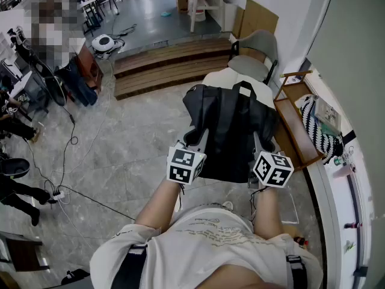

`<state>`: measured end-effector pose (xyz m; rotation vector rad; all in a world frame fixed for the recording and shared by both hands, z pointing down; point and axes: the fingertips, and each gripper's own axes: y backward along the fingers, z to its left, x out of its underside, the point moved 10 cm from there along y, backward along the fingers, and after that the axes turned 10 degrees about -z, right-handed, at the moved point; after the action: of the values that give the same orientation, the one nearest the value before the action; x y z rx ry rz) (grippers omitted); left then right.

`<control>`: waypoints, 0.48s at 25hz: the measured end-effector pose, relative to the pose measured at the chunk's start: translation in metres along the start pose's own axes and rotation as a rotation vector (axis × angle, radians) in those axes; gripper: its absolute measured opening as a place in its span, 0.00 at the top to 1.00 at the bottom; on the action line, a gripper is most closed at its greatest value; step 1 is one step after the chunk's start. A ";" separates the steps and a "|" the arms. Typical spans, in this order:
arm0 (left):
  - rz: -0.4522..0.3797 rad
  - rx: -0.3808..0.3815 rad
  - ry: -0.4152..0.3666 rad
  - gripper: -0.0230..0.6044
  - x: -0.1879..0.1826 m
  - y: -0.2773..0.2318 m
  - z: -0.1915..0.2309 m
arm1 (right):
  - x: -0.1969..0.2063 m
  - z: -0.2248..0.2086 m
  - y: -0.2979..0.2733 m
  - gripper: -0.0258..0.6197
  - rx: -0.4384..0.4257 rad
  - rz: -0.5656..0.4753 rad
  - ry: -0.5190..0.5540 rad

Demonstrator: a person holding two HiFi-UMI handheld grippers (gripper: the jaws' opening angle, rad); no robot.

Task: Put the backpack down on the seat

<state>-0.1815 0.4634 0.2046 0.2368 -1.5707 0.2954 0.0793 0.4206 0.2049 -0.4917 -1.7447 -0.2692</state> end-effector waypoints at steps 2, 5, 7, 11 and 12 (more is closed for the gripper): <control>0.000 -0.005 -0.003 0.86 0.002 -0.001 -0.001 | 0.001 -0.001 -0.001 0.84 -0.002 -0.001 -0.002; -0.003 -0.016 -0.010 0.86 0.002 -0.001 -0.001 | 0.003 -0.002 -0.001 0.84 -0.006 0.000 -0.007; -0.002 -0.023 -0.011 0.86 0.002 -0.002 -0.001 | 0.004 -0.004 -0.003 0.84 -0.012 0.003 -0.016; 0.016 -0.036 -0.011 0.86 0.001 -0.005 -0.002 | 0.006 -0.007 -0.007 0.84 -0.022 0.015 -0.027; 0.019 -0.039 -0.010 0.86 0.001 -0.006 -0.002 | 0.006 -0.007 -0.007 0.84 -0.022 0.018 -0.026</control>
<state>-0.1777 0.4590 0.2059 0.1934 -1.5877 0.2791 0.0811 0.4123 0.2126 -0.5294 -1.7633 -0.2706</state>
